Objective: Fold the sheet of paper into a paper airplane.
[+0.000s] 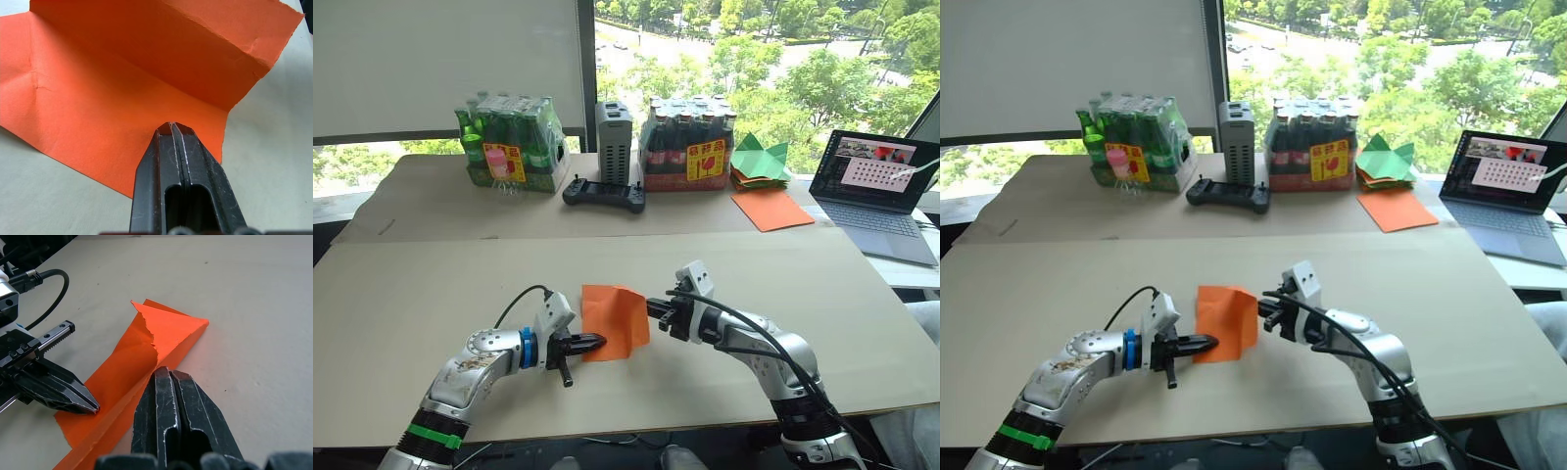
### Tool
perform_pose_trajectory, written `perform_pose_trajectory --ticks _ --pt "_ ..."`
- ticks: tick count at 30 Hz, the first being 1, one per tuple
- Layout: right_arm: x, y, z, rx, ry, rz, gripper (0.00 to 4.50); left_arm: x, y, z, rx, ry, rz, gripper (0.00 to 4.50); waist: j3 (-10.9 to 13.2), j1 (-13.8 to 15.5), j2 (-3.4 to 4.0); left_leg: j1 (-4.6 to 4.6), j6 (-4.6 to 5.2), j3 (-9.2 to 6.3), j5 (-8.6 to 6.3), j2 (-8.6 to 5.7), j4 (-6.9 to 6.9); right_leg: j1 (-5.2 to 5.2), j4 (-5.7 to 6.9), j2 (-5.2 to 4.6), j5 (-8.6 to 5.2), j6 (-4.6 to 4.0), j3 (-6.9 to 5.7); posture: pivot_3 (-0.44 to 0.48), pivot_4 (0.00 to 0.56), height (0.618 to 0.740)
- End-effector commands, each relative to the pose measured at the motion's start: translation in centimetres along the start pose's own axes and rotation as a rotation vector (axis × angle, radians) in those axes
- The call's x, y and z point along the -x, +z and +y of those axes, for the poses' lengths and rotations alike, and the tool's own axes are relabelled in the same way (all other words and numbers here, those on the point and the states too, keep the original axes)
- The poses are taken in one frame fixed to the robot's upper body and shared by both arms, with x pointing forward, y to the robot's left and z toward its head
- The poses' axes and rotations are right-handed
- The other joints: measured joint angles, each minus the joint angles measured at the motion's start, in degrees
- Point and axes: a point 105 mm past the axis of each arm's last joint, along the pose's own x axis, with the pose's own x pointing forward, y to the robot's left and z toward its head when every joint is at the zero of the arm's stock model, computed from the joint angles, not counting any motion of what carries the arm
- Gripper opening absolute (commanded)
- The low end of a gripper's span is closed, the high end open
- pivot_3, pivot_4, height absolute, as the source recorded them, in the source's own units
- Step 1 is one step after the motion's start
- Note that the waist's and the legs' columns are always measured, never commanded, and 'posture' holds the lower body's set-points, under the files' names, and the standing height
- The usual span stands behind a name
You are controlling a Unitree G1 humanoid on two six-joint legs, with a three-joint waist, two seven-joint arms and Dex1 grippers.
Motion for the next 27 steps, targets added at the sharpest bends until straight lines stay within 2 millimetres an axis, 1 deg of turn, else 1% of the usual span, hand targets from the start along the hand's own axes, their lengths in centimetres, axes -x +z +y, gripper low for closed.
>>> perform_pose_trajectory --ticks 1,3,7,11,17,20,27 --pt "-0.1 1.9 1.2 0.03 0.049 -0.059 0.0 -0.2 -0.9 0.2 0.015 0.011 0.031 0.04 0.0 0.0 0.0 0.0 0.0 0.0 0.0 0.0 0.0 0.0 0.0 0.0 0.0 0.0 0.0 0.0 0.15 0.74" --pt "-0.1 2.0 1.3 0.028 0.056 -0.062 0.0 -0.3 -0.9 0.2 0.015 0.011 0.03 0.04 0.0 0.0 0.0 0.0 0.0 0.0 0.0 0.0 0.0 0.0 0.0 0.0 0.0 0.0 0.0 0.0 0.15 0.74" --pt "-0.4 2.5 2.3 0.026 0.099 -0.081 0.0 -0.3 -0.9 0.2 0.017 0.012 0.028 0.04 0.0 0.0 0.0 0.0 0.0 0.0 0.0 0.0 0.0 0.0 0.0 0.0 0.0 0.0 0.0 0.0 0.15 0.74" --pt "-0.9 2.6 3.0 0.023 0.118 -0.086 0.0 -0.3 -0.9 0.2 0.018 0.013 0.025 0.04 0.0 0.0 0.0 0.0 0.0 0.0 0.0 0.0 0.0 0.0 0.0 0.0 0.0 0.0 0.0 0.0 0.15 0.74" --pt "-2.0 2.0 3.5 0.026 0.118 -0.072 0.0 -0.3 -0.8 0.2 0.018 0.017 0.021 0.04 0.0 0.0 0.0 0.0 0.0 -0.01 0.0 0.01 0.0 -0.01 0.0 0.0 0.0 0.0 0.0 0.0 0.15 0.74" --pt "-2.5 1.3 3.5 0.045 0.103 -0.047 0.0 -0.3 -0.9 0.1 0.02 0.021 0.02 0.04 0.0 0.0 0.0 0.0 0.0 0.0 0.0 0.01 0.0 -0.01 0.0 0.0 0.0 0.0 0.0 0.0 0.15 0.74" --pt "-3.4 0.8 3.4 0.05 0.093 -0.032 0.0 0.2 -0.9 0.3 0.024 0.044 0.016 0.04 0.0 -0.1 0.0 0.0 0.0 -0.01 0.0 0.01 0.0 -0.02 0.01 0.01 0.0 0.0 0.0 0.0 0.15 0.74"
